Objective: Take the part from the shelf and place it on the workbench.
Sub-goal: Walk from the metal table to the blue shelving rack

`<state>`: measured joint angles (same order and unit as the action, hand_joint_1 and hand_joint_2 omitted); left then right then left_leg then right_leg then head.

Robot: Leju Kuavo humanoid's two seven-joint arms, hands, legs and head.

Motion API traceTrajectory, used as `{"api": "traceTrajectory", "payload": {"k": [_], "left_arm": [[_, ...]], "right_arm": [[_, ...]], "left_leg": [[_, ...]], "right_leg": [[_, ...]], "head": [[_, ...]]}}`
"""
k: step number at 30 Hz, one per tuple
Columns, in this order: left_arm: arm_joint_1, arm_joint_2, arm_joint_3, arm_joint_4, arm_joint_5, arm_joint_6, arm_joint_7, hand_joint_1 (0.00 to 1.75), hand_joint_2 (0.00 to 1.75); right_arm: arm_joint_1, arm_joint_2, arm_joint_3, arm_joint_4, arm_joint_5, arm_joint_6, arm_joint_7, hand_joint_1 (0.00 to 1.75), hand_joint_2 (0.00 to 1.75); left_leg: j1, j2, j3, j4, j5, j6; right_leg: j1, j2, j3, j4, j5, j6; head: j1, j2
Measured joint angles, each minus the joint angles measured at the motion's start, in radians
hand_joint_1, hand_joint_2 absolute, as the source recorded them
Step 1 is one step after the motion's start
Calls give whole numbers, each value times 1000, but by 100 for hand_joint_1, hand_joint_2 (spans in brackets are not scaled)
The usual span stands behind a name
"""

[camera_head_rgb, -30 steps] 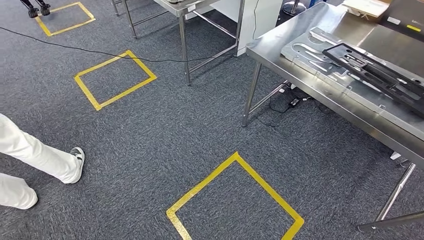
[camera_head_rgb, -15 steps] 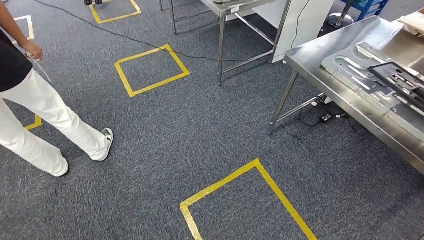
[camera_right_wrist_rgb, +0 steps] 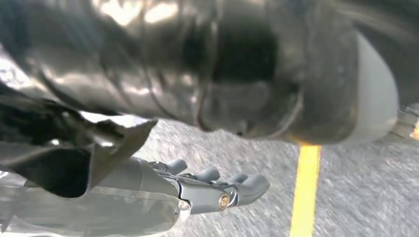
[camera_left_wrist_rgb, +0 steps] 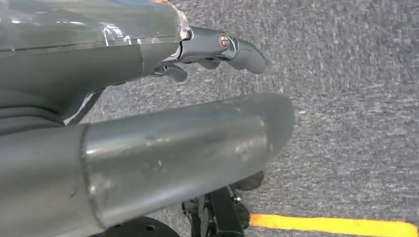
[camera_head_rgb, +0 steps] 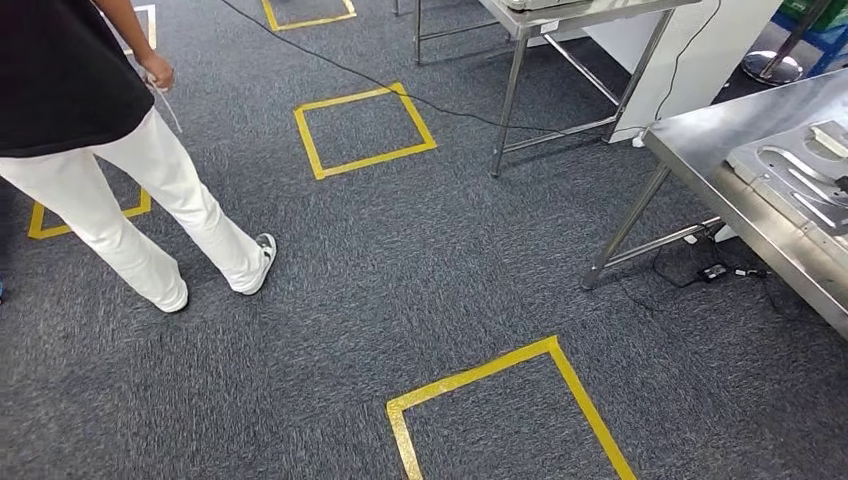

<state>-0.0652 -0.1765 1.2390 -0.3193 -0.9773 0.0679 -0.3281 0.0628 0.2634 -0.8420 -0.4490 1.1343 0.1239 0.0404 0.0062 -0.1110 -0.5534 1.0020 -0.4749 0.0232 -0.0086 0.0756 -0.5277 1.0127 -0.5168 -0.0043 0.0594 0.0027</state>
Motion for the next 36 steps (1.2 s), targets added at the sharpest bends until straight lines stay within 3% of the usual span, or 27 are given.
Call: {"api": "traceTrajectory", "payload": {"k": [2, 4, 6, 7, 8, 9, 10, 13, 15, 16, 17, 19, 21, 22, 23, 24, 25, 26, 28, 30, 32, 34, 36], "left_arm": [[3, 1, -2, 0, 0, 3, -2, 0, 0], [4, 3, -4, 0, 0, 5, -3, 0, 0], [2, 4, -9, 0, -2, 5, -4, 0, 0], [2, 4, -12, 1, -3, 4, -4, 0, 0], [3, 4, -15, 1, -3, 4, -4, 0, 0], [4, 4, -16, 1, -4, 4, -4, 0, 0], [5, 5, -18, 1, -4, 3, -4, 0, 0], [2, 8, -23, 2, -7, 4, -4, 0, 0], [-1, 8, -25, 3, -9, 5, -4, 0, 0], [0, 9, -26, 3, -10, 6, -4, 0, 0], [1, 9, -26, 4, -10, 8, -4, 0, 0], [0, 9, -29, 6, -12, 10, -3, 0, 0], [-4, 9, -33, 7, -14, 13, -3, 0, 0], [-6, 9, -36, 7, -15, 15, -3, 0, 0], [-7, 10, -38, 7, -16, 17, -3, 0, 0], [-7, 10, -40, 7, -17, 18, -3, 0, 0], [-7, 10, -42, 8, -17, 19, -2, 0, 0], [-7, 10, -44, 9, -17, 19, -1, 0, 0], [-8, 10, -46, 12, -18, 19, 0, 0, 0], [-11, 10, -47, 15, -18, 19, 0, 0, 0], [-10, 10, -48, 16, -18, 20, 1, 0, 0], [-9, 12, -48, 17, -18, 20, 2, 0, 0], [-12, 12, -49, 18, -19, 20, 2, 0, 0]], "right_arm": [[2, 4, -8, -6, 0, 3, 6, 0, 0], [10, 12, -15, -19, 1, 10, 12, 0, 0], [20, 20, -25, -32, 2, 15, 17, 0, 0], [23, 23, -29, -37, 2, 15, 19, 0, 0], [25, 25, -33, -42, 2, 16, 20, 0, 0], [26, 27, -36, -47, 2, 17, 21, 0, 0], [27, 29, -39, -52, 2, 18, 21, 0, 0], [28, 36, -49, -68, 2, 19, 21, 0, 0], [28, 41, -57, -79, 2, 19, 21, 0, 0], [28, 44, -60, -84, 2, 19, 21, 0, 0], [28, 47, -62, -90, 2, 19, 21, 0, 0], [31, 52, -68, -101, 2, 19, 21, 0, 0], [35, 55, -78, -110, 2, 20, 21, 0, 0], [37, 56, -83, -113, 2, 20, 22, 0, 0], [38, 57, -88, -117, 2, 22, 23, 0, 0], [38, 58, -93, -121, 2, 24, 24, 0, 0], [39, 59, -98, -125, 3, 27, 25, 0, 0], [40, 61, -102, -129, 4, 30, 26, 0, 0], [42, 63, -110, -136, 5, 32, 28, 0, 0], [44, 66, -116, -142, 5, 32, 29, 0, 0], [43, 69, -120, -149, 6, 33, 31, 0, 0], [44, 73, -124, -155, 8, 35, 33, 0, 0], [47, 76, -128, -159, 9, 37, 33, 0, 0]], "left_leg": [[2, -12, -6, 2, 0, -13], [0, 23, -28, 47, -32, -22], [1, 78, -86, 170, -100, -28], [4, 93, -117, 237, -128, -32], [6, 100, -137, 280, -140, -35], [8, 104, -137, 285, -133, -37], [10, 110, -116, 249, -108, -39], [8, 157, -5, 45, -29, -32], [3, 170, 17, 0, -21, -23], [2, 158, 15, -1, -19, -18], [3, 149, 16, -4, -17, -13], [7, 130, 18, -12, -9, 0], [7, 112, 17, -14, -4, 10], [6, 101, 15, -14, -2, 12], [4, 88, 14, -13, -2, 13], [3, 75, 14, -13, -2, 13], [3, 60, 16, -12, -3, 13], [3, 46, 18, -10, -3, 12], [2, 19, 17, -5, -6, 7], [3, -2, 8, 0, -7, -4], [5, -23, 0, 0, -4, -18], [4, 11, -14, 25, -23, -28], [4, 75, -61, 125, -83, -36]], "right_leg": [[0, -24, 4, -8, 5, -11], [-4, -52, 11, -22, 12, -25], [-1, -80, 12, -27, 13, -34], [1, -95, 11, -26, 12, -35], [2, -110, 10, -26, 11, -35], [3, -123, 10, -25, 9, -34], [3, -136, 11, -23, 7, -32], [6, -167, 17, -16, -4, -20], [11, -183, 22, -14, -9, -10], [11, -190, 25, -14, -10, -5], [9, -191, 28, -13, -13, 1], [4, -154, 16, 24, -44, 11], [1, -99, -37, 140, -112, 15], [1, -86, -73, 211, -142, 16], [1, -81, -100, 263, -156, 15], [1, -80, -113, 282, -149, 14], [1, -77, -107, 260, -122, 12], [0, -68, -84, 203, -79, 10], [-3, -20, -30, 69, -12, 4], [-3, 12, -10, 12, 4, -1], [-1, -6, -9, 6, 5, -9], [-3, -33, -3, -4, 10, -23], [-1, -64, 0, -10, 11, -35]], "head": [[0, 0], [0, 0], [0, 0], [0, 0], [0, 0], [0, 0], [0, 0], [0, 0], [0, 0], [0, 0], [0, 0], [0, 0], [0, 0], [0, 0], [0, 0], [0, 0], [0, 0], [0, 0], [0, 0], [0, 0], [0, 0], [0, 0], [0, 0]]}}
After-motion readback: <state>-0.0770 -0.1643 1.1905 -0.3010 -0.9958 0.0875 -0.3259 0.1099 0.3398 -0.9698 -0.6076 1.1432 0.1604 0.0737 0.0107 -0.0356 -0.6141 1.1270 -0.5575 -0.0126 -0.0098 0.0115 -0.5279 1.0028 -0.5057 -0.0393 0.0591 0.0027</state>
